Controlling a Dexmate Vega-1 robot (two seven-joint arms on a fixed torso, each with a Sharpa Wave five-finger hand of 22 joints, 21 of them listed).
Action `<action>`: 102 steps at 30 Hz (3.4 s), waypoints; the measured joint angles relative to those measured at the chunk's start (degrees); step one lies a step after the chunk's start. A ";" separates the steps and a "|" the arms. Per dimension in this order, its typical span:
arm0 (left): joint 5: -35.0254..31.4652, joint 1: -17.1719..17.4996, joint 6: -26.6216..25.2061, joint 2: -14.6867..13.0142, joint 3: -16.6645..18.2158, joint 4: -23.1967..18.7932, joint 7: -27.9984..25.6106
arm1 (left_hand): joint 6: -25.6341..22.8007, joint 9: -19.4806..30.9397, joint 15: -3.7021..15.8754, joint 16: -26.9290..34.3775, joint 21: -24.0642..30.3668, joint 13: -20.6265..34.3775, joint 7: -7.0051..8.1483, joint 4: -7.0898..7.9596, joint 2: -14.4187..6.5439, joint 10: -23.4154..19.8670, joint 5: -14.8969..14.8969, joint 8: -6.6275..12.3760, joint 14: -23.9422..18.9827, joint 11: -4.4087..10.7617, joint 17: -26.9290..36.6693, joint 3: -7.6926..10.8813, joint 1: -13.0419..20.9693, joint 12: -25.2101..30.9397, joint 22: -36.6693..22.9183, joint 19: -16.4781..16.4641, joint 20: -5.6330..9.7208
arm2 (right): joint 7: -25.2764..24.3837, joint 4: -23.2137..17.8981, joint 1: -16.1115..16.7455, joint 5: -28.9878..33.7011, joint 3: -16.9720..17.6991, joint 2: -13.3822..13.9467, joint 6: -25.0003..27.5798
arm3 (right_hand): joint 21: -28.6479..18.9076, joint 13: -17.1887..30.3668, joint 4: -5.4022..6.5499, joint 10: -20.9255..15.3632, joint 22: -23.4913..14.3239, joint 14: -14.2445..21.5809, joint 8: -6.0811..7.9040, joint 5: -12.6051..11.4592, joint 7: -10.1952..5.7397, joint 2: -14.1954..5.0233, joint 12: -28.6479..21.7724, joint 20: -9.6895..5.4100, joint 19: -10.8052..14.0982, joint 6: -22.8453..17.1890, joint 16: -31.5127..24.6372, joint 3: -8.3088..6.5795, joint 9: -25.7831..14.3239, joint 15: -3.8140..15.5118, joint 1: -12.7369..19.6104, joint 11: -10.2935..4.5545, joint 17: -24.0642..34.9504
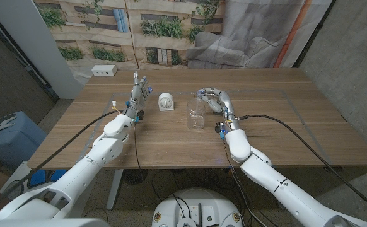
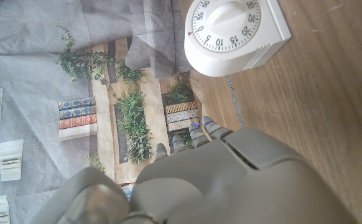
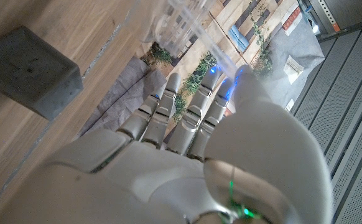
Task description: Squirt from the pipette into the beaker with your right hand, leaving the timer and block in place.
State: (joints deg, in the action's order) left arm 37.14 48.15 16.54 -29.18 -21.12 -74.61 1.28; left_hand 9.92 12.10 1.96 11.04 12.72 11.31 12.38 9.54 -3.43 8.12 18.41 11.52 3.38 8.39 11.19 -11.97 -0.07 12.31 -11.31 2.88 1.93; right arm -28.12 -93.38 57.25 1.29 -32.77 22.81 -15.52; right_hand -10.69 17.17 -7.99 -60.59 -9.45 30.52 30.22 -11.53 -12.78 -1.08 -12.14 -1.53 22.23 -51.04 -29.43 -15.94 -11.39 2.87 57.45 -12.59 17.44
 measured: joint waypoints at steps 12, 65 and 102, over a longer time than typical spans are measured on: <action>0.00 0.00 0.00 0.00 0.00 0.01 0.00 | 0.00 0.00 0.00 0.00 0.00 0.00 0.00 0.00 0.00 0.00 0.00 0.00 0.00 0.00 0.01 0.00 0.00 0.00 0.00 0.00 0.00 | 0.83 -2.54 0.22 -0.95 0.72 0.43 0.92 | 0.00 0.28 -0.24 0.00 0.00 0.00 0.00 0.00 0.00 -0.30 0.00 0.21 -0.21 0.00 0.00 0.23 0.00 0.00 -0.30 0.00 -0.01; 0.02 0.02 0.00 -0.02 0.00 -0.03 -0.02 | 0.00 0.00 0.00 0.00 0.00 0.00 0.00 0.00 0.00 0.00 0.00 0.00 0.00 0.00 0.06 0.00 0.00 0.00 0.00 0.00 0.00 | 4.61 -14.63 -1.46 -8.68 4.74 1.82 7.66 | 0.00 0.81 -0.43 -0.01 0.00 -0.21 -0.45 0.00 0.31 -0.30 -0.44 1.45 0.21 -0.75 0.00 0.91 0.22 0.21 -1.66 0.00 0.53; 0.02 0.02 0.00 -0.02 0.01 -0.03 -0.01 | 0.00 0.00 0.00 0.00 0.00 0.00 0.00 0.00 0.00 0.00 0.00 0.00 0.00 0.00 0.14 0.00 0.00 0.00 0.00 0.00 0.00 | 2.84 -9.10 -6.76 -6.80 5.69 2.21 9.42 | 0.00 1.10 -0.48 0.23 0.00 -0.52 -0.87 0.00 0.31 -0.29 -0.44 2.16 0.31 -0.74 0.00 0.94 0.22 -0.11 -1.65 0.23 0.52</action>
State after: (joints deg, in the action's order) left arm 37.16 48.17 16.54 -29.20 -21.11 -74.64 1.26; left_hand 9.92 12.10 1.96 11.04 12.72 11.31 12.38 9.54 -3.43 8.12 18.41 11.52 3.38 8.39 11.33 -11.97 -0.07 12.31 -11.31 2.88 1.93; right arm -25.28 -102.47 50.50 -5.51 -27.08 25.02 -6.10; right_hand -10.69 18.28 -8.46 -60.35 -9.45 29.99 29.35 -11.53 -12.47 -1.37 -12.58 0.63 22.55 -51.78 -29.43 -15.00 -11.17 2.76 55.80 -12.36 17.95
